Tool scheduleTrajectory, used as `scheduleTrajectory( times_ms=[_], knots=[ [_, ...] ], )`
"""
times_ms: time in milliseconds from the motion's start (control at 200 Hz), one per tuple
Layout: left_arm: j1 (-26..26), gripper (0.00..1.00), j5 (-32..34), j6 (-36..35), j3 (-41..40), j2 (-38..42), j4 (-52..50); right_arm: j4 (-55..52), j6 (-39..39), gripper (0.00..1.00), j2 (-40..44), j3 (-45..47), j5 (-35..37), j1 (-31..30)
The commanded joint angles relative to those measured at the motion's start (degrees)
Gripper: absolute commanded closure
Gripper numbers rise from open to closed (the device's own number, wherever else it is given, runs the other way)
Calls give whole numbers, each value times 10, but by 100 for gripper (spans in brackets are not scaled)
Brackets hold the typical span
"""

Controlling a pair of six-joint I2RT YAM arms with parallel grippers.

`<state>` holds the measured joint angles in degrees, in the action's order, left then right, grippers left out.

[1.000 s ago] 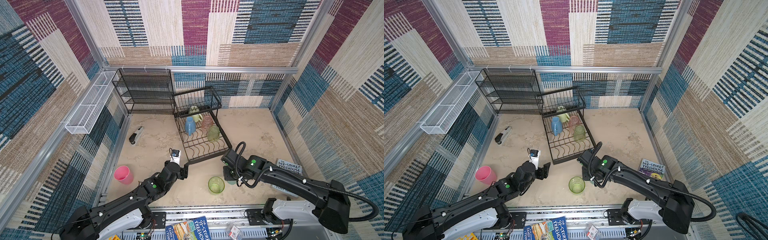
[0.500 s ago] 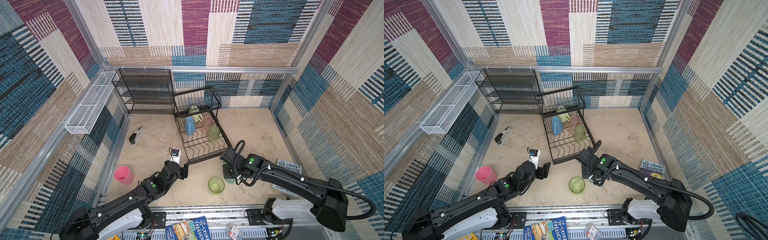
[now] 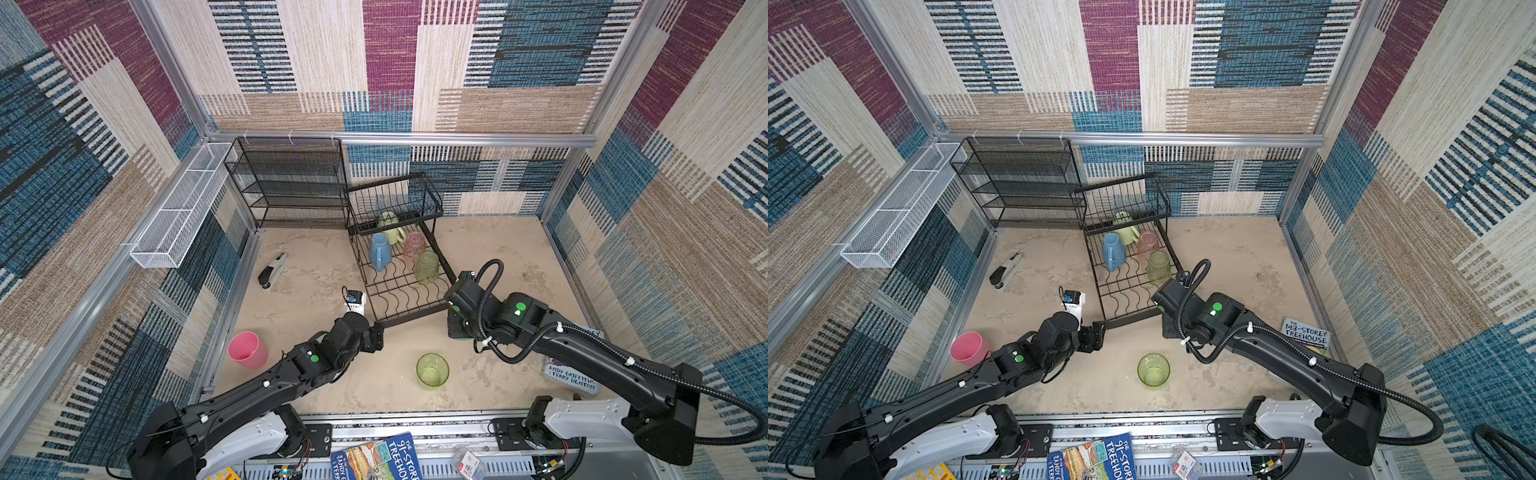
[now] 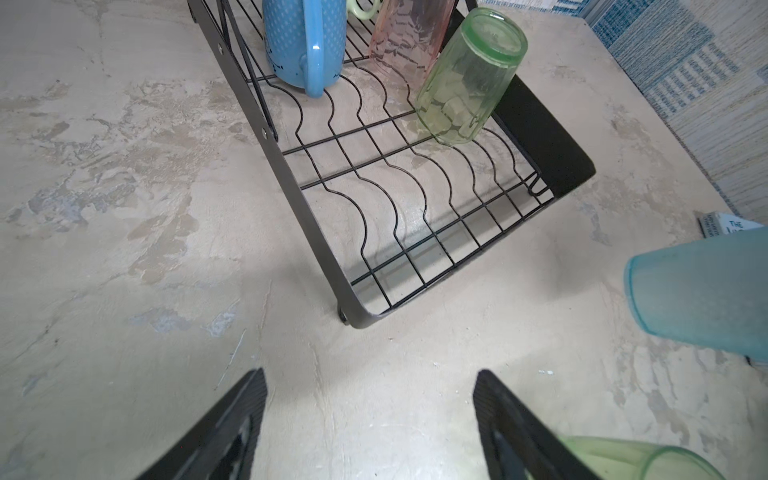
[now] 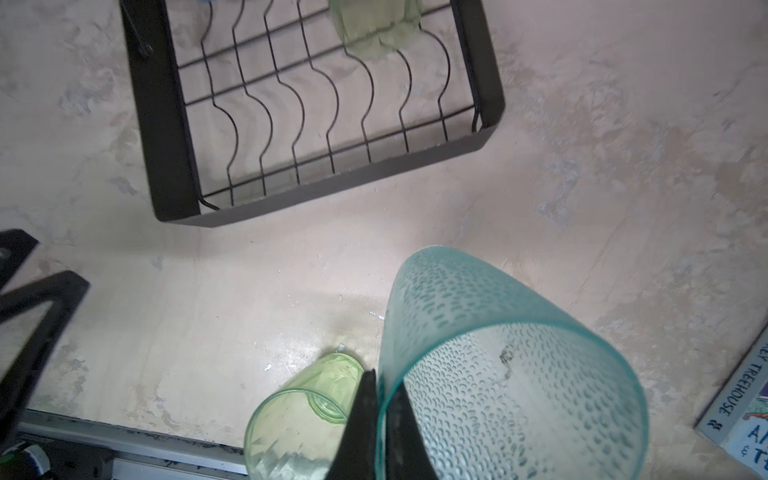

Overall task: Load cups into a dish rack
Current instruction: Pick up the cup from the center of the table.

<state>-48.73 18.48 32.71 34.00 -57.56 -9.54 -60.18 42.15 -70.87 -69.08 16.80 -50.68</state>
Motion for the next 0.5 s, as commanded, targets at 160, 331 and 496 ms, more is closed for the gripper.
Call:
scheduleTrajectory(
  times_ms=[160, 331, 496],
  knots=[
    [28, 12, -92, 96, 48, 6, -89, 46, -85, 100, -31, -107, 20, 1],
    [66, 11, -184, 194, 54, 18, -73, 161, -129, 100, -25, -106, -25, 2],
    [100, 9, -234, 278, 43, 48, -23, 280, -171, 100, -12, -64, -89, 31]
  ],
)
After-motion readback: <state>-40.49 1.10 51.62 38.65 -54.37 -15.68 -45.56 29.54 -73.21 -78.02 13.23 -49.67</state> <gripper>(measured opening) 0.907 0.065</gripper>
